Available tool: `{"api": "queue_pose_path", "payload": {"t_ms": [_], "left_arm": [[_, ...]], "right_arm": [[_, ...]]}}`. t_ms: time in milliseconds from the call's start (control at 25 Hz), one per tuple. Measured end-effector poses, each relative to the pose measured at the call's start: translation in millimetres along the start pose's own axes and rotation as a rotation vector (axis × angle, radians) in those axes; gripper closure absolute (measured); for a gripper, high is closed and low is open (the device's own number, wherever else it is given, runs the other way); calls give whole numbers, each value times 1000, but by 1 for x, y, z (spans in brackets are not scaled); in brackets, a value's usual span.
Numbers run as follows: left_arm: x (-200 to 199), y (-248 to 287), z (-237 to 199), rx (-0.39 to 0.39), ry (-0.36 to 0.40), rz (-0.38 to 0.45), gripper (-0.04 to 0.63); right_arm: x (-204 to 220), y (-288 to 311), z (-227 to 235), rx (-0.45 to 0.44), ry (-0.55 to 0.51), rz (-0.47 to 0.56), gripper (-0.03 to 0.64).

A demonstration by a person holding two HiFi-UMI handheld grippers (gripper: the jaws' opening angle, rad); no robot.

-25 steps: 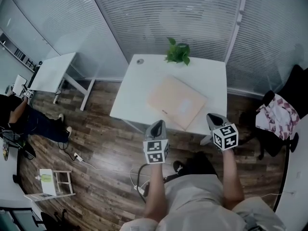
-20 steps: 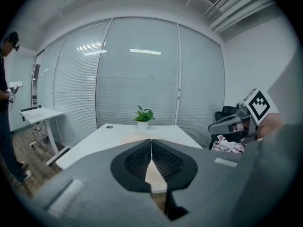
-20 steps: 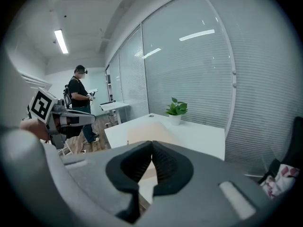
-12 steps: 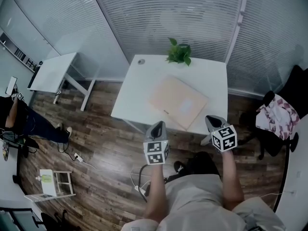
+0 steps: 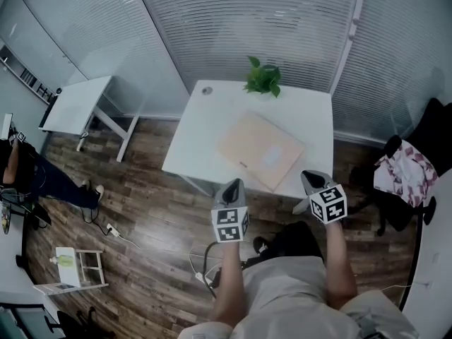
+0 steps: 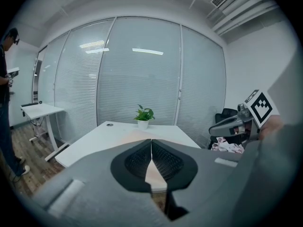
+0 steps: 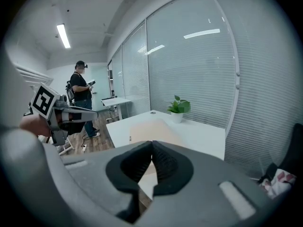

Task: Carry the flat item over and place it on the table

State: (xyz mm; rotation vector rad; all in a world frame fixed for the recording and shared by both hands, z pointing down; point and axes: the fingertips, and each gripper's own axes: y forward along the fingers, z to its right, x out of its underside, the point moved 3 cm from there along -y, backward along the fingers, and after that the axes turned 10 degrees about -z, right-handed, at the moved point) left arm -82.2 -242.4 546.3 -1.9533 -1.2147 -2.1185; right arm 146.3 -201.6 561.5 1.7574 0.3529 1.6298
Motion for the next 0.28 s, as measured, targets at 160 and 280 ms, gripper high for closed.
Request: {"api": "queue_pose_path", "payload": {"t_ms": [160,280], "left_arm": [[-1,0,-4,-8,-11,0,586],[0,-2,-7,-15,-23,3,586]], "right_arm": [[-2,5,-4,-10,-11,-6,615],[-1,7,-8,-20,-26,-14,615]]}}
